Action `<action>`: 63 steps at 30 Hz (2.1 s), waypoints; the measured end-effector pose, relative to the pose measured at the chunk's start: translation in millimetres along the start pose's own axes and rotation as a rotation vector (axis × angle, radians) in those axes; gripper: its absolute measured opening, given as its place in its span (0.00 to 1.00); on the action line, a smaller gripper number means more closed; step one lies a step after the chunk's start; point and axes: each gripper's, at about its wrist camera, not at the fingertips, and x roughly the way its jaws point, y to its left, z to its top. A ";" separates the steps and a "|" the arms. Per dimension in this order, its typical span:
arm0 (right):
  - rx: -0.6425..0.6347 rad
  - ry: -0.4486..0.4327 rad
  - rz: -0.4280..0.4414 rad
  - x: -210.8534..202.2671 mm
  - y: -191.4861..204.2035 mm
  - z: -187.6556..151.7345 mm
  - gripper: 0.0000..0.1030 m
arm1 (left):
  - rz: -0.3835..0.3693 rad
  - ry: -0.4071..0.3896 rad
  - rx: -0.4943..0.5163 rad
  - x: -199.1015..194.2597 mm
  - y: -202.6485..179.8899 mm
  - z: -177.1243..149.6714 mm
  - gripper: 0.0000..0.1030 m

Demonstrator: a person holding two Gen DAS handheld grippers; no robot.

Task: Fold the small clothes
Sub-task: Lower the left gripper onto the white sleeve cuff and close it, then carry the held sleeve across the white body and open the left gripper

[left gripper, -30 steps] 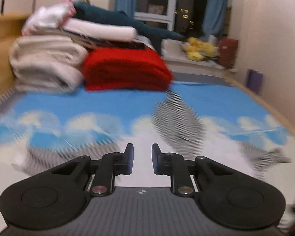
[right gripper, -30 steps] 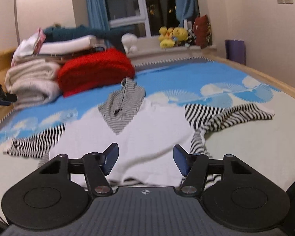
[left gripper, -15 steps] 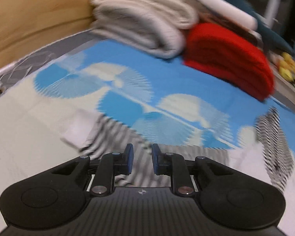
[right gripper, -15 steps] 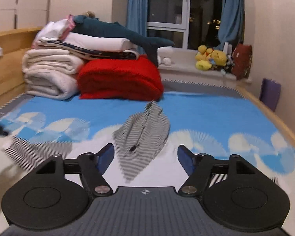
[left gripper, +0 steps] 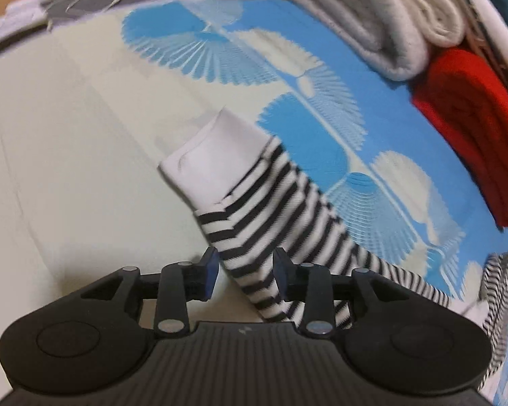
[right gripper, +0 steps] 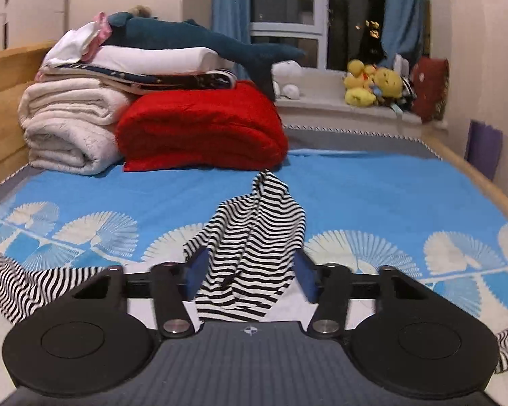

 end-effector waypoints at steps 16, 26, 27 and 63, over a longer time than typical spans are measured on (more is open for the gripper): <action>0.203 0.106 0.008 16.8 -52.0 -5.0 0.45 | -0.232 -0.270 0.305 -103.4 -170.8 -52.7 0.00; 0.514 0.299 0.009 34.2 -97.3 -33.6 0.42 | -0.579 0.058 0.708 -167.1 -295.1 -187.9 0.08; 0.561 0.326 0.012 37.0 -102.4 -39.3 0.42 | -0.544 0.063 0.668 -168.4 -291.4 -178.4 0.08; 0.430 0.304 -0.068 56.6 -92.8 -57.8 0.03 | -0.182 0.263 0.553 -30.3 -248.0 -151.3 0.15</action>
